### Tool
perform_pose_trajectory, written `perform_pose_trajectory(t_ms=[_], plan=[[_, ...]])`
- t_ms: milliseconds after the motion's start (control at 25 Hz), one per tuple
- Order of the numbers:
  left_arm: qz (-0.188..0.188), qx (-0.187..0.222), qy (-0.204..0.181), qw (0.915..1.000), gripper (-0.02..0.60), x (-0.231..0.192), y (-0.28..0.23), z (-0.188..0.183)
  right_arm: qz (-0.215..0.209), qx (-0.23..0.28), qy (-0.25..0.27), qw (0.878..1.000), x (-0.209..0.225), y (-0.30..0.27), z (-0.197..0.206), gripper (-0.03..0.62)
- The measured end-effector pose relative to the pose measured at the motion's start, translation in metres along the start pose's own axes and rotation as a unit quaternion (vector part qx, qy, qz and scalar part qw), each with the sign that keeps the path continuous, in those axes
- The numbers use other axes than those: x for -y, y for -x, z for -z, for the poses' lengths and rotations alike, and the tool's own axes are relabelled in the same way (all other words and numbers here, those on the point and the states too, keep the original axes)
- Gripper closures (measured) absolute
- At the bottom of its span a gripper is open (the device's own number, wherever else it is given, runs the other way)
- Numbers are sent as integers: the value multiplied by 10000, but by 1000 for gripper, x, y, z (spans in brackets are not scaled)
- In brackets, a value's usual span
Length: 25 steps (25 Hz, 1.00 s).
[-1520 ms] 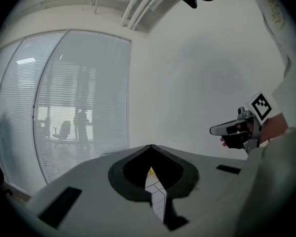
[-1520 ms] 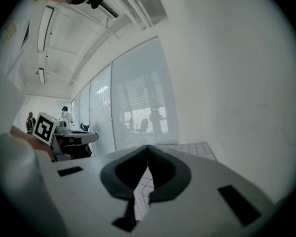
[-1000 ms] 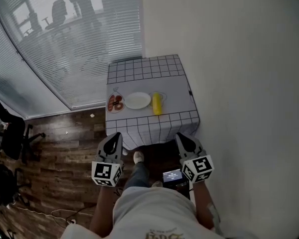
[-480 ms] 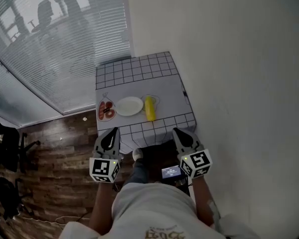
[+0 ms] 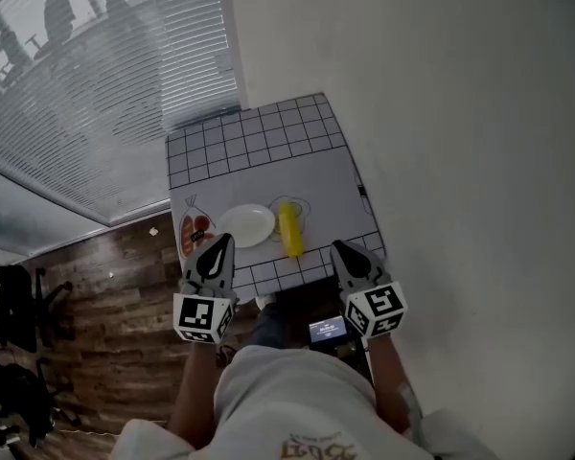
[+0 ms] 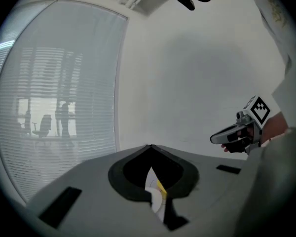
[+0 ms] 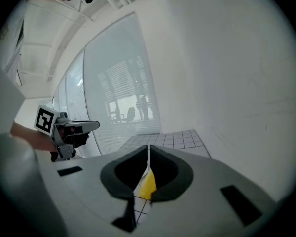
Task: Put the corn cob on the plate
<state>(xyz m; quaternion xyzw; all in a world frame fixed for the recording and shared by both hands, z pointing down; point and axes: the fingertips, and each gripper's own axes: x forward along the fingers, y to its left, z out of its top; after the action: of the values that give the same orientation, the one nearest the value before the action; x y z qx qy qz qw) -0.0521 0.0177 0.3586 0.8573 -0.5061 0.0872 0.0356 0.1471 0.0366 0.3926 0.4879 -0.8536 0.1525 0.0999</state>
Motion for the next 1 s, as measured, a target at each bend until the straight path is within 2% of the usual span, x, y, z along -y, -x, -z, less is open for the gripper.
perform_pose_trajectory(t_ms=[160, 520, 1000], plan=[[144, -180, 129, 9997, 577, -19, -26, 16, 80, -296, -209, 9993, 6, -31, 15, 580], [382, -463, 394, 9974, 577, -55, -59, 50, 207, -1096, -409, 9929, 8, -86, 55, 469], [771, -833, 693, 9911, 577, -59, -86, 87, 229, -1827, -259, 9826, 2, -122, 77, 450]])
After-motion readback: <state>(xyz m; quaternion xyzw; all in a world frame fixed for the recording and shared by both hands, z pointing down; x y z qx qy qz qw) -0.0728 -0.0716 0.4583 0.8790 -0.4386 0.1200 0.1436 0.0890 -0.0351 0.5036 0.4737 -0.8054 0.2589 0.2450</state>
